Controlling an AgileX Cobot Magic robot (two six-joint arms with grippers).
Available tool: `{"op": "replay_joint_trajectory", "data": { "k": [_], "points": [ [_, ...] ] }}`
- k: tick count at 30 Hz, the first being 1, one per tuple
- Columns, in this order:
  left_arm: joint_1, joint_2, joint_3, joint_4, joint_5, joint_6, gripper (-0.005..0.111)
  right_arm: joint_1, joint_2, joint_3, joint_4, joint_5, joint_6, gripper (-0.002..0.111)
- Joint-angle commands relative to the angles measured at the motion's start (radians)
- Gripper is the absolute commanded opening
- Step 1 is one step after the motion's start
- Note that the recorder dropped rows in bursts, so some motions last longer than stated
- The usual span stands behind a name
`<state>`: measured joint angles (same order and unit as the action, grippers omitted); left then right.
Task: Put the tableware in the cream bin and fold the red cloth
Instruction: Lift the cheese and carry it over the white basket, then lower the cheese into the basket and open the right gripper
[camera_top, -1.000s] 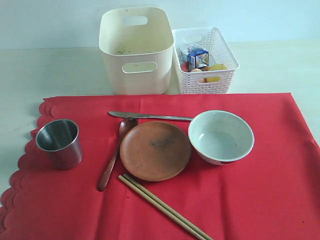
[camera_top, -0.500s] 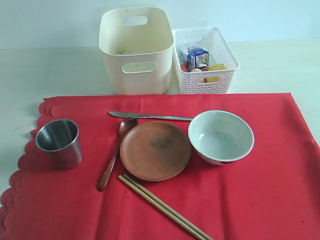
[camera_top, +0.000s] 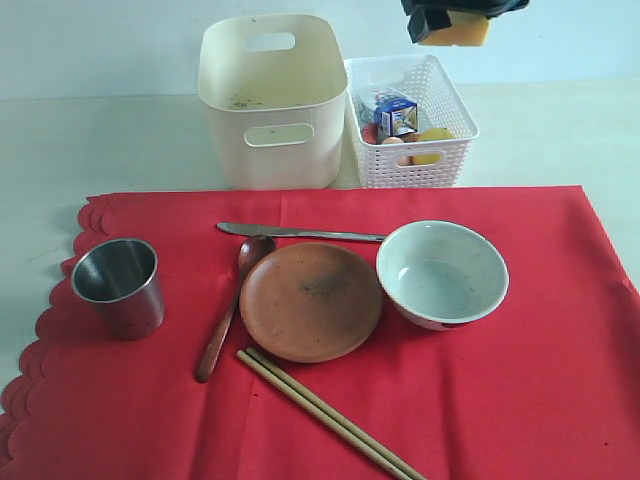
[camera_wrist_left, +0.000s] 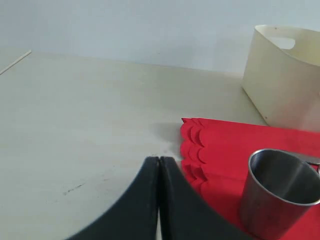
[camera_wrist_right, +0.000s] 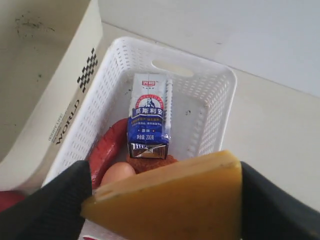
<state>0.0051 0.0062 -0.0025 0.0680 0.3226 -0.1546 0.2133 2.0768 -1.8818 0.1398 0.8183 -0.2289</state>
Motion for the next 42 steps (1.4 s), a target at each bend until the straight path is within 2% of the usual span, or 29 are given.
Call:
{"op": "replay_joint_trajectory", "data": {
  "k": [1,9,14,20,24,32,34,37,42],
  "points": [
    [-0.006,-0.006,0.003,-0.001,-0.004,-0.003,0.001,-0.005,0.052,-0.002,0.009,-0.056,-0.012,0.000],
    [-0.006,-0.006,0.003,-0.001,-0.004,-0.003,0.001,-0.005,0.142,-0.002,0.069,-0.117,-0.044,0.000],
    [-0.006,-0.006,0.003,-0.001,-0.004,-0.003,0.001,-0.005,0.198,-0.002,0.198,-0.110,-0.154,0.000],
    [-0.006,-0.006,0.003,-0.001,-0.004,-0.001,0.001,-0.005,0.233,-0.002,0.206,-0.110,-0.171,0.002],
    [-0.006,-0.006,0.003,-0.001,-0.004,-0.001,0.001,-0.005,0.244,-0.002,0.206,-0.108,-0.171,0.020],
    [-0.006,-0.006,0.003,-0.001,-0.004,-0.003,0.001,-0.005,0.242,-0.002,0.204,-0.097,-0.176,0.065],
    [-0.006,-0.006,0.003,-0.001,-0.004,-0.003,0.001,-0.005,0.238,-0.002,0.202,-0.087,-0.191,0.073],
    [-0.006,-0.006,0.003,-0.001,-0.004,-0.003,0.001,-0.005,0.220,-0.002,0.201,-0.083,-0.191,0.079],
    [-0.006,-0.006,0.003,-0.001,-0.004,-0.003,0.001,-0.005,0.187,-0.002,0.195,-0.061,-0.191,0.079]
  ]
}}
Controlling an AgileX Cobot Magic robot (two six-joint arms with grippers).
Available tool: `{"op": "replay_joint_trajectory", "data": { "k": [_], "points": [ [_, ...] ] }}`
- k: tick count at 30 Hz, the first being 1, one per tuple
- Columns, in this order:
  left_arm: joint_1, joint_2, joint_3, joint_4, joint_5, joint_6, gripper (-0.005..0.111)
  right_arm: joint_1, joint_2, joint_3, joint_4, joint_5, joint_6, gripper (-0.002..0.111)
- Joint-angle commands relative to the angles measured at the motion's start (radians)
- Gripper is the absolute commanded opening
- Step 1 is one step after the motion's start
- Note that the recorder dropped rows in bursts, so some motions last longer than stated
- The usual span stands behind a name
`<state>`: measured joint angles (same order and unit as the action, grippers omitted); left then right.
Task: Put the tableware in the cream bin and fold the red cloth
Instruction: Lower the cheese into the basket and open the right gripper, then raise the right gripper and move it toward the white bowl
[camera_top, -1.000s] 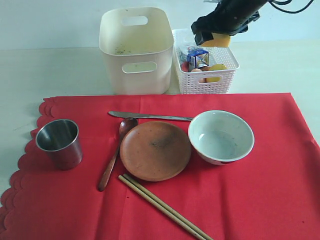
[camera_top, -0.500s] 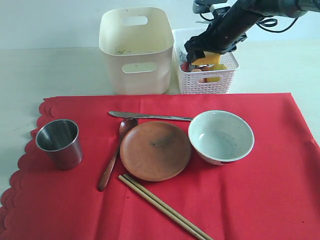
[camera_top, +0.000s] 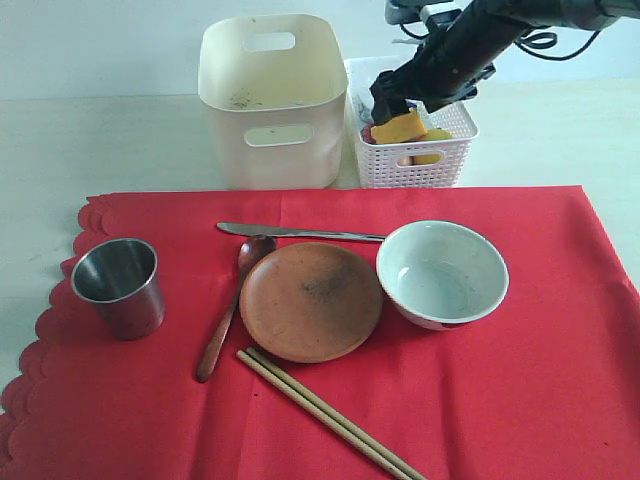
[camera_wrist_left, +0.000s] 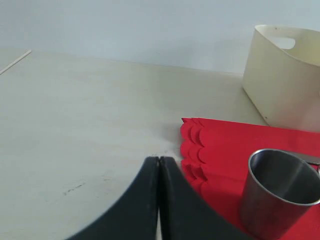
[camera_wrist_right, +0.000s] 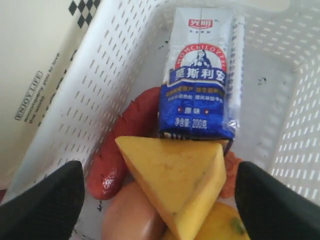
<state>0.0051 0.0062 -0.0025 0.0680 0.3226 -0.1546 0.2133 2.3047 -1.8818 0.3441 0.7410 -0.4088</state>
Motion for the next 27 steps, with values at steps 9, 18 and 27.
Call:
{"op": "replay_joint_trajectory", "data": {
  "k": [9,18,27],
  "points": [
    [-0.006,-0.006,0.003,-0.001,-0.004,-0.003,0.001,-0.005,-0.130,-0.002,-0.015,0.074,0.009,0.079],
    [-0.006,-0.006,0.003,-0.001,-0.004,-0.003,0.001,-0.005,-0.215,-0.002,-0.094,0.179,0.106,0.078],
    [-0.006,-0.006,0.003,-0.001,-0.004,-0.003,0.001,-0.005,-0.297,-0.002,-0.138,0.312,0.149,0.078]
  ]
}}
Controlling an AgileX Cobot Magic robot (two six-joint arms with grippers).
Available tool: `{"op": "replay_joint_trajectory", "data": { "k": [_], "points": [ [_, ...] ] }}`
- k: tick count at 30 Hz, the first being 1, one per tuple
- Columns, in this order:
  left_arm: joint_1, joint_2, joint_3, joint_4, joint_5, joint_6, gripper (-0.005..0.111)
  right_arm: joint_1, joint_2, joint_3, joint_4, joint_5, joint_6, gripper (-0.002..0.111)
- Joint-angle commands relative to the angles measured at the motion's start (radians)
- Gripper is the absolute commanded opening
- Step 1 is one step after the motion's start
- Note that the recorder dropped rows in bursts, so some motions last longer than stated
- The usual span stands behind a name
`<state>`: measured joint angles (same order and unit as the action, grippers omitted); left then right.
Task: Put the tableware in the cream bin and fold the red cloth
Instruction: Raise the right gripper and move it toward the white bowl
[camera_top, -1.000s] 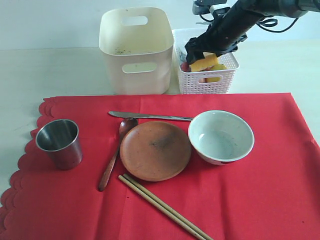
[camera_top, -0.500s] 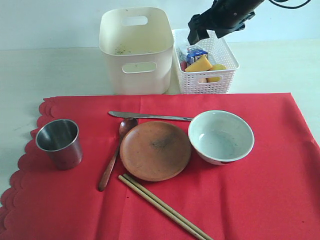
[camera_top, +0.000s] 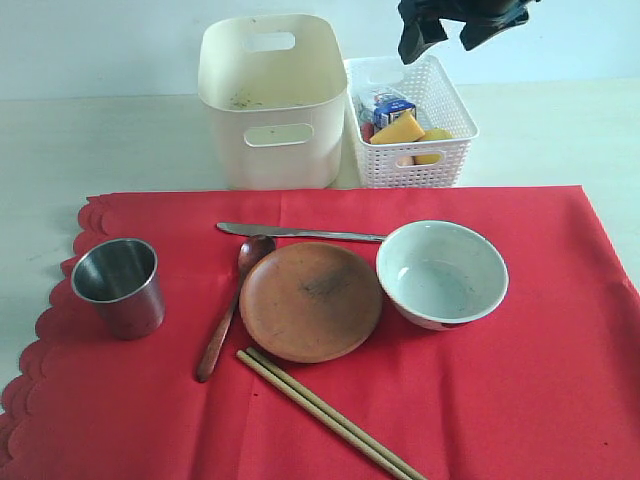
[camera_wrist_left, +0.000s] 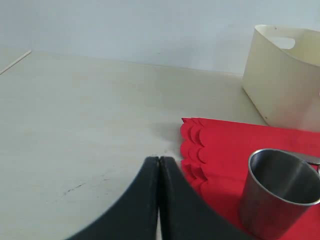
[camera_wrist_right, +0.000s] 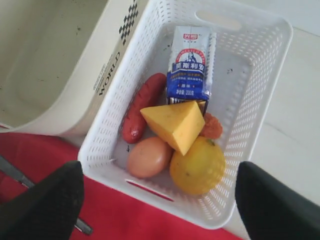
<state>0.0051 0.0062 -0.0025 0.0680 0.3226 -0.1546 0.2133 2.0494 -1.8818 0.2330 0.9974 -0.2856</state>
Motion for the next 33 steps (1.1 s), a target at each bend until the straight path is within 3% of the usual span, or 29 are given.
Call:
{"op": "replay_joint_trajectory", "data": {
  "k": [1,15,33],
  "points": [
    [-0.006,-0.006,0.003,-0.001,-0.004,-0.003,0.001,-0.005,-0.050,-0.002,-0.031,0.068,0.028,0.078],
    [-0.006,-0.006,0.003,-0.001,-0.004,-0.003,0.001,-0.005,-0.178,0.009,-0.060,0.206,0.107,0.078],
    [-0.006,-0.006,0.003,-0.001,-0.004,-0.003,0.001,-0.005,-0.383,0.144,-0.058,0.213,0.156,0.078]
  ]
}}
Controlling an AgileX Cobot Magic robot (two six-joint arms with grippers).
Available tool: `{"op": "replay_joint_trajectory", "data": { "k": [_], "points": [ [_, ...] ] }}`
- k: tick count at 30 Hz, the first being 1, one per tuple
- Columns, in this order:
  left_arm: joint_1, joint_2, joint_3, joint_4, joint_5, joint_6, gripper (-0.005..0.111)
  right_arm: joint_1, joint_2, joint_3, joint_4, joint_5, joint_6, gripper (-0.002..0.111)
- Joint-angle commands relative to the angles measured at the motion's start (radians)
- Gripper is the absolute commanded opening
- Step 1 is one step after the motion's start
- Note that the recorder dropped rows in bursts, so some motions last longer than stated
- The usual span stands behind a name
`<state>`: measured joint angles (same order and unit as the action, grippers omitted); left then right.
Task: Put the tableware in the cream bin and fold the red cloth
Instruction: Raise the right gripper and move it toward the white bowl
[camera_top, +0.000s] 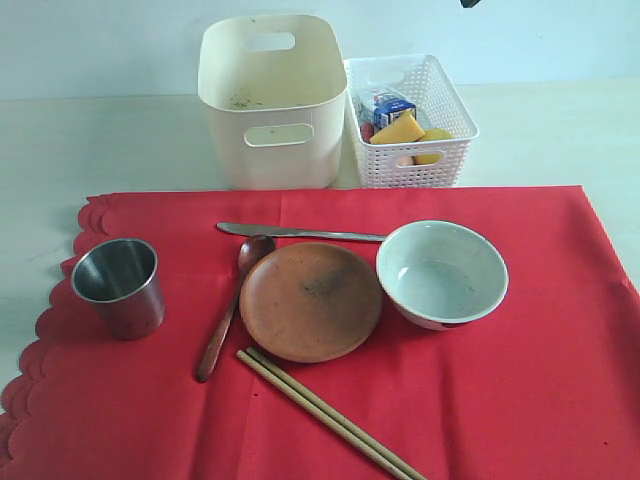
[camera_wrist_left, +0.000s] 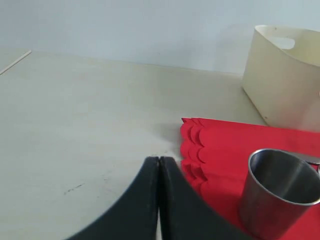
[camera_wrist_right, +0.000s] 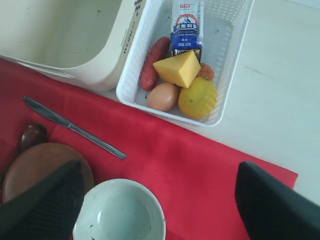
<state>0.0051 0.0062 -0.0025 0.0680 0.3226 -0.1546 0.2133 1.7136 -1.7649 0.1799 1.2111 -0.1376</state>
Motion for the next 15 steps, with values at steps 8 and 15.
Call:
{"op": "replay_joint_trajectory", "data": {
  "k": [8,15],
  "points": [
    [-0.006,-0.006,0.003,-0.001,-0.004,-0.003,0.001,-0.005,-0.132,0.096,-0.005,-0.001,0.008,0.078],
    [-0.006,-0.006,0.003,-0.001,-0.004,-0.003,0.001,-0.005,-0.212,0.206,-0.005,-0.003,0.008,0.078]
  ]
}}
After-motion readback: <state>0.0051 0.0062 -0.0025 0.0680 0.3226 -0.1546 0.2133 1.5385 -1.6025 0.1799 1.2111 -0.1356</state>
